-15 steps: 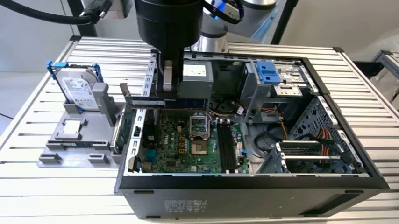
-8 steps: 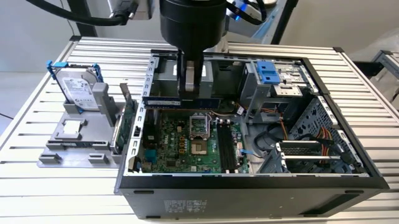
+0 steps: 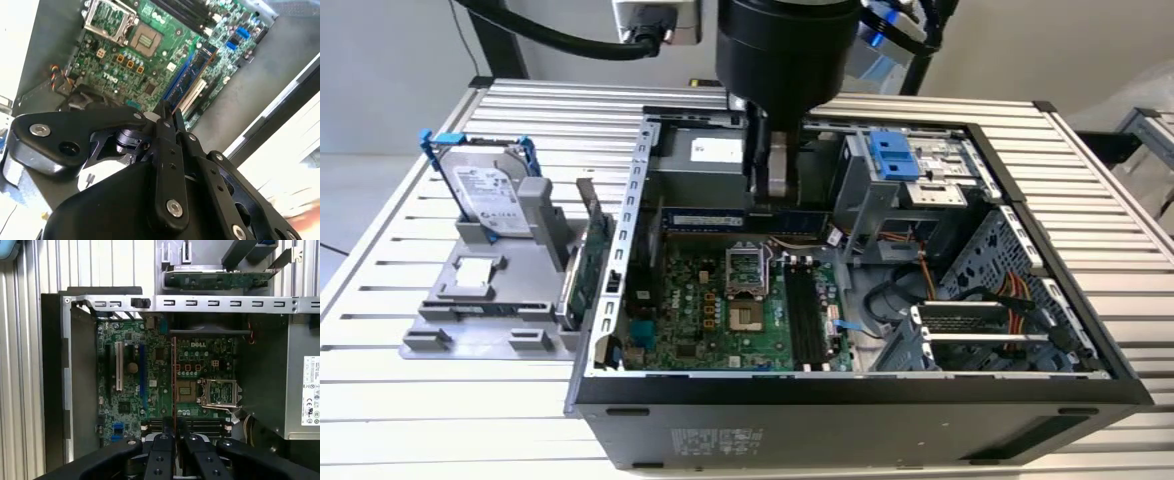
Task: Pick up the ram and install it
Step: 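Pick up the ram and move it above insertion slot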
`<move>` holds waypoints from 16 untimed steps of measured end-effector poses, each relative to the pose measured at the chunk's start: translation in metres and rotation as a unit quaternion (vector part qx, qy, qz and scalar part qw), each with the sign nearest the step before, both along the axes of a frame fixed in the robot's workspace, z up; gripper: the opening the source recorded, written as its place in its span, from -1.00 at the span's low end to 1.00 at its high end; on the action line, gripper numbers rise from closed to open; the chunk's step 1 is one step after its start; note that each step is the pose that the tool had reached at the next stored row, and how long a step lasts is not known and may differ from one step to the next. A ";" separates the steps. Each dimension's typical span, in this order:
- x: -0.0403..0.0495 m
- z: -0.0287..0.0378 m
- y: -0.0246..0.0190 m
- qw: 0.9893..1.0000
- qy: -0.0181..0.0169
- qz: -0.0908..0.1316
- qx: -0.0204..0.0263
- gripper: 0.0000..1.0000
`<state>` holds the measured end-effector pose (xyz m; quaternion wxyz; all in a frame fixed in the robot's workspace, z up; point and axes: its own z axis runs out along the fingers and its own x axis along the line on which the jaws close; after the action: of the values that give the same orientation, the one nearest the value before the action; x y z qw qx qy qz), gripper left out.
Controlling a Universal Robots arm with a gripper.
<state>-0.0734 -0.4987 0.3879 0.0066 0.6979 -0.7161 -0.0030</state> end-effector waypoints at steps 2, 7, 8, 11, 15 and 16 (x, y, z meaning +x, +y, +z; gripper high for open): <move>0.0069 0.0000 0.0000 1.000 0.000 0.000 0.000 -1.00; 0.0249 0.0001 0.0000 1.000 0.000 0.000 0.000 -1.00; 0.0282 0.0000 0.0000 1.000 0.000 0.000 0.000 -1.00; 0.0391 0.0000 0.0000 1.000 0.000 0.000 0.000 -1.00; 0.0534 0.0000 0.0000 1.000 0.000 0.000 0.000 -1.00; 0.0570 0.0000 0.0000 1.000 0.000 0.000 0.000 -1.00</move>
<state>-0.0163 -0.4987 0.3879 0.0068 0.6977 -0.7164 -0.0032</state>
